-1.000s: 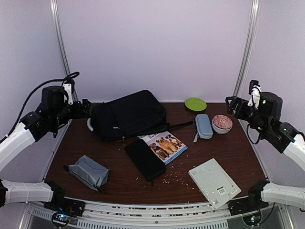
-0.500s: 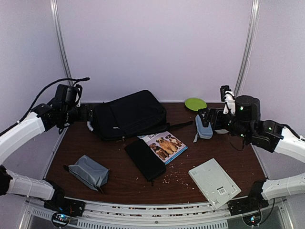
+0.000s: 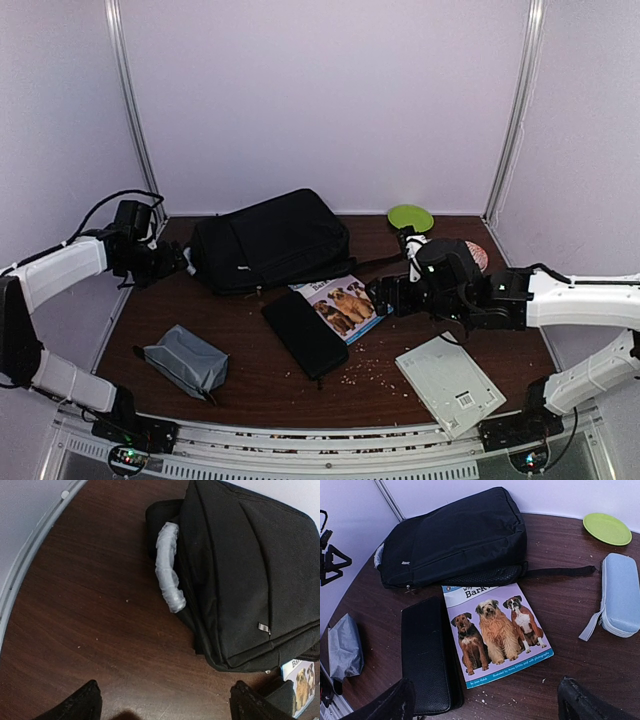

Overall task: Pack the student bag
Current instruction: Adjust the student bag at the center of the board.

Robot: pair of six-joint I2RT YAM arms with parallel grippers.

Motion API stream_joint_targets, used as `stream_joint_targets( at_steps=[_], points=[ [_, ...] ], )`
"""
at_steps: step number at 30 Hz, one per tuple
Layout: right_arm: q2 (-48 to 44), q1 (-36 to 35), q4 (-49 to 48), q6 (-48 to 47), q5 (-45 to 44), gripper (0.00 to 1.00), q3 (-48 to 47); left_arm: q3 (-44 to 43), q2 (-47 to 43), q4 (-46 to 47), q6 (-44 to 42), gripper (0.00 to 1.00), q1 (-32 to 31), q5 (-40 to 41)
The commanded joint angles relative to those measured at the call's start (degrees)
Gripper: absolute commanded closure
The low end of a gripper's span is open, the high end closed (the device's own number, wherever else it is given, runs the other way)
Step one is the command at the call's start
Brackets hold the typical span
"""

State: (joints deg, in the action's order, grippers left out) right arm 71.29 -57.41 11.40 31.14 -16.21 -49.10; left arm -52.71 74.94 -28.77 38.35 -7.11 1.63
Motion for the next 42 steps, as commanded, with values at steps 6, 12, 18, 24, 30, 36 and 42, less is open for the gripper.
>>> stream_joint_targets(
  at_steps=[6,12,18,24,30,36,42],
  points=[
    [0.09,-0.23,-1.54,4.73,-0.28,0.01,0.14,-9.75,16.68,9.39,6.09,0.22,2.97,-11.67],
    [1.13,0.03,-1.14,4.24,-1.5,0.01,-1.36,-9.59,19.17,12.81,11.12,0.31,-0.84,-11.34],
    [2.77,0.39,-0.92,3.44,-1.74,0.01,-3.49,-8.98,21.2,11.02,14.7,0.28,-4.33,-6.25],
    [2.83,0.74,-0.42,2.98,-1.76,0.01,-4.09,-10.97,24.73,9.45,14.59,0.32,-5.62,-4.36],
    [1.9,0.89,0.26,3.37,-1.82,0.01,-3.75,-13.64,28.38,8.93,13.98,0.47,-6.13,-3.79],
    [1.7,0.89,0.9,3.62,-1.6,0.01,-3.92,-14.03,28.5,9.07,13.24,0.8,-6.65,-4.36],
    [3.28,1.27,-0.23,5.51,-0.79,0.01,-5.67,-13.4,23.27,9.09,12.42,1.0,-7.53,-5.43]
  ],
)
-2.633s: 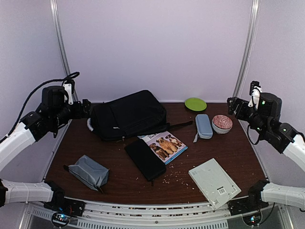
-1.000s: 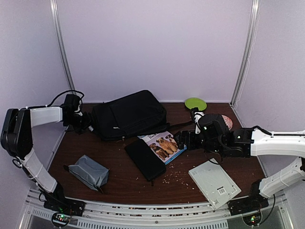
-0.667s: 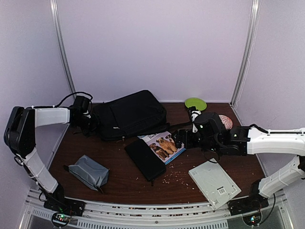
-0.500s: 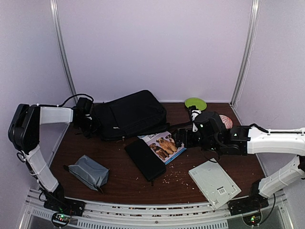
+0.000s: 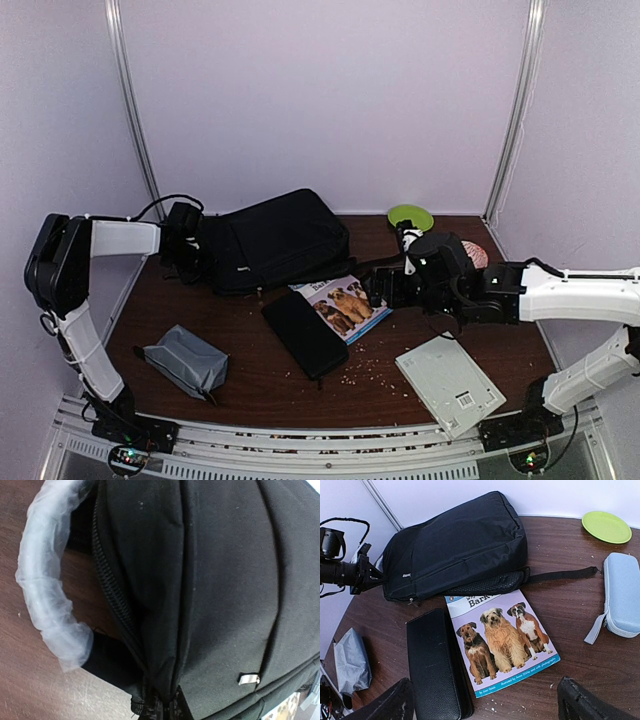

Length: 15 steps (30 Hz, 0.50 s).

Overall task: Pack the student bag
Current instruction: Adjust the student bag at the center of the board.

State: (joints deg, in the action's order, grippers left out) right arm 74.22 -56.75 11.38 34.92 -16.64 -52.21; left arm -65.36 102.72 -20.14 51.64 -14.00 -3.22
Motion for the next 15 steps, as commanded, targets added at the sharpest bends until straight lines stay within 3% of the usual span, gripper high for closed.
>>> stream_joint_targets(
  at_steps=[1,15],
  points=[
    [0.78,0.89,-0.54,2.67,-0.12,0.01,-3.04,-0.78,-5.53,0.43,-1.08,1.0,-0.82,-0.98],
    [14.21,9.03,-11.18,19.52,9.02,0.04,-8.23,-1.24,-13.27,5.34,0.25,1.0,-6.78,-9.28]
  ],
)
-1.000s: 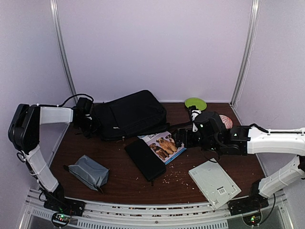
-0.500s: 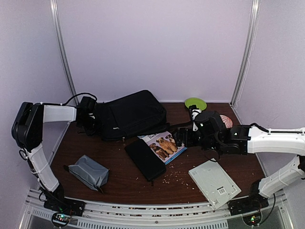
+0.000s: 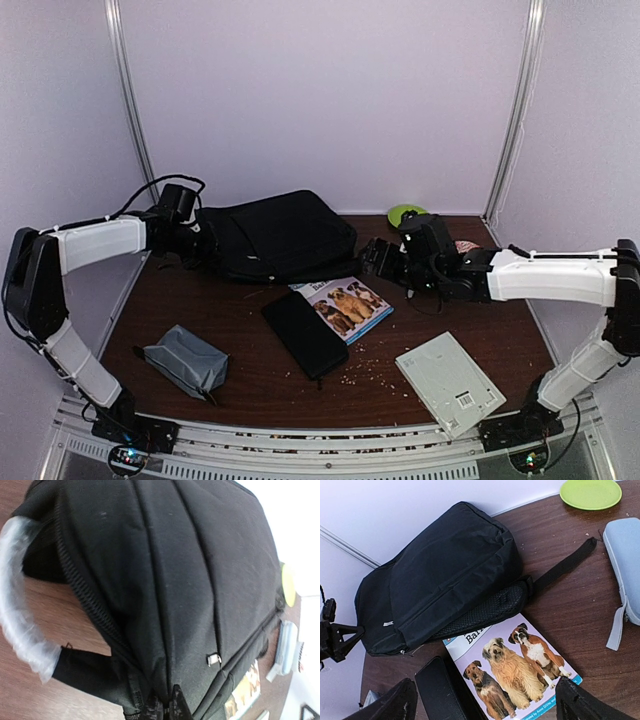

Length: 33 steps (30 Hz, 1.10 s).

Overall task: Pack the student bag
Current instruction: Adjust the student bag at the center of the board.

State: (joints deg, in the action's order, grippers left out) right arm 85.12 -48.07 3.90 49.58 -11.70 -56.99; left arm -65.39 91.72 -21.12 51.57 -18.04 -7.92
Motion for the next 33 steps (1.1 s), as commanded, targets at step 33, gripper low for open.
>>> stream_joint_targets(
  at_steps=[33],
  points=[
    [33.46,6.94,-13.06,23.37,16.08,0.28,-20.18,6.1,-5.85,10.37,-0.85,1.0,-5.99,-9.53]
  ],
)
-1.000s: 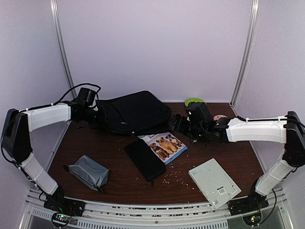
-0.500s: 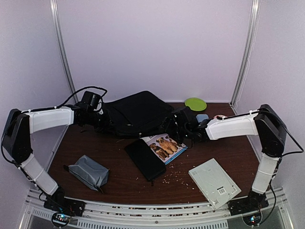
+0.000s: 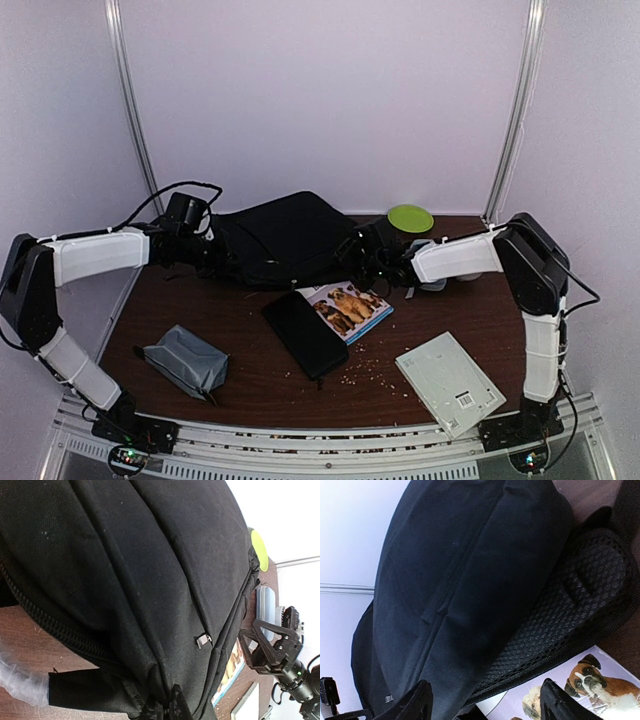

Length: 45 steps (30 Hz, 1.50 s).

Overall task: Pack the student bag
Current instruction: Adjust the student bag at the center of the board.

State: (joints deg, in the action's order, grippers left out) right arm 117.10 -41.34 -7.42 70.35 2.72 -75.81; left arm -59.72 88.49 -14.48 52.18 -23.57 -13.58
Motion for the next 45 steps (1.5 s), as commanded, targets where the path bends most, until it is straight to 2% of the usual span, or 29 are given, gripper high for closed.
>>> stream_joint_targets(
  at_steps=[1,6,17,23,29,30,32,33,35,38,45],
  points=[
    [1.91,0.21,-1.8,2.94,1.93,0.29,-1.61,0.49,-2.63,3.86,-1.4,1.0,-0.47,-4.02],
    [3.4,0.3,-4.86,4.79,3.87,0.43,-2.36,0.84,-2.59,4.73,-1.36,1.0,-0.87,-4.93],
    [1.13,0.14,-11.02,5.31,7.81,1.0,-2.4,1.43,-2.82,5.69,-1.99,1.0,-1.05,-5.66],
    [-6.88,-0.77,-8.52,0.42,7.58,1.0,1.2,0.35,-2.24,5.95,-2.76,1.0,-1.17,-5.74],
    [-17.12,-1.87,-7.06,-3.13,5.07,1.0,12.23,-0.33,-0.87,7.6,-3.23,1.0,-1.61,-6.75],
    [-17.72,-1.86,-7.0,-2.87,4.77,0.98,13.7,-0.39,-0.46,7.69,-3.23,1.0,-1.93,-6.99],
    [-17.66,-1.67,-8.04,-1.87,4.88,0.73,15.65,-0.18,0.15,7.88,-3.12,1.0,-2.61,-7.09],
    [-17.12,-1.43,-8.63,-1.15,5.04,0.55,16.07,0.17,0.27,8.06,-2.79,1.0,-2.8,-7.16],
    [-15.41,-1.08,-9.48,-0.07,5.18,0.39,15.67,1.21,-0.37,8.72,-2.18,1.0,-2.98,-7.24],
    [-12.01,-0.7,-9.18,1.28,4.78,0.3,12.62,2.61,-2.09,8.65,-2.05,1.0,-3.01,-6.8],
    [-2.33,0.38,-10.47,6.02,5.75,0.28,4.0,3.9,-4.4,7.27,-2.69,1.0,-3.0,-6.35]
  ],
)
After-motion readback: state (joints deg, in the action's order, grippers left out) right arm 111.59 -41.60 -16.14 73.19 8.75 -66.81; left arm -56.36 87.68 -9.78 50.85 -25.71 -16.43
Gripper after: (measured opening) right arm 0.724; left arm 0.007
